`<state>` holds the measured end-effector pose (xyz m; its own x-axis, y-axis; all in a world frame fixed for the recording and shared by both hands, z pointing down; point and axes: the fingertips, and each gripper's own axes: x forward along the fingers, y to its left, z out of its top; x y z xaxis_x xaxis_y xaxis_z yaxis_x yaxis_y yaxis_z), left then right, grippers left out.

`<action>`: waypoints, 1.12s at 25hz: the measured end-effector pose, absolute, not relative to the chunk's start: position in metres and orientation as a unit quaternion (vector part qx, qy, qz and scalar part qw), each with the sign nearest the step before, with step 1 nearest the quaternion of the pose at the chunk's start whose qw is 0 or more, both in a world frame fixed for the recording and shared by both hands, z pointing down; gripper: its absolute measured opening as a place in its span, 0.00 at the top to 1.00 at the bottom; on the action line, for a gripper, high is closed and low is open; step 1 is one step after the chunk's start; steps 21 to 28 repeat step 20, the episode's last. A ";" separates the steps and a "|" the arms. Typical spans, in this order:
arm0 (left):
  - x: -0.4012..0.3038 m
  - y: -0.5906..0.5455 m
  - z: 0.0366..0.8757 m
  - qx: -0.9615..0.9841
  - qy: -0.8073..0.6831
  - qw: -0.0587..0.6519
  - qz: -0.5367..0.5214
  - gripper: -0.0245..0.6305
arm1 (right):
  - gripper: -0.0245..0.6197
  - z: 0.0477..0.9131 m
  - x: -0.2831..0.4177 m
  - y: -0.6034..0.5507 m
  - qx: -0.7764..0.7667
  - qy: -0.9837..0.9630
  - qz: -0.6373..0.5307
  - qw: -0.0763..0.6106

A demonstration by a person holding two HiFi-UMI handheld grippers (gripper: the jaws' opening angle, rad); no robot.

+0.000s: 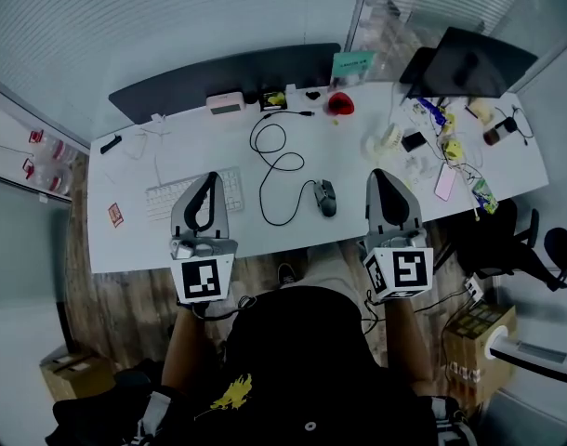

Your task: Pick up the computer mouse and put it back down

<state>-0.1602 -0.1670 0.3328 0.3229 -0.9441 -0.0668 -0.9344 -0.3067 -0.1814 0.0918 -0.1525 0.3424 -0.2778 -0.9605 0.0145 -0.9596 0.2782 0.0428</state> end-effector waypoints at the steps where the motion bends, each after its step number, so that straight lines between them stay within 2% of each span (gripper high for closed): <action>1: -0.166 -0.167 0.334 -0.806 0.584 0.093 -0.030 0.94 | 0.94 0.346 0.094 -0.151 0.603 -0.798 -0.009 0.019; 9: -0.179 -0.158 0.358 -0.807 0.580 0.075 -0.075 0.94 | 0.93 0.394 0.088 -0.122 0.592 -0.802 0.025 0.072; 15: -0.163 -0.178 0.357 -0.827 0.555 0.050 -0.077 0.94 | 0.93 0.374 0.125 -0.115 0.647 -0.758 0.043 0.070; 20: -0.103 -0.201 0.348 -0.871 0.482 0.056 -0.072 0.94 | 0.93 0.349 0.151 -0.103 0.679 -0.731 0.024 0.059; 28: -0.103 -0.201 0.348 -0.871 0.482 0.056 -0.072 0.94 | 0.93 0.349 0.151 -0.103 0.679 -0.731 0.024 0.059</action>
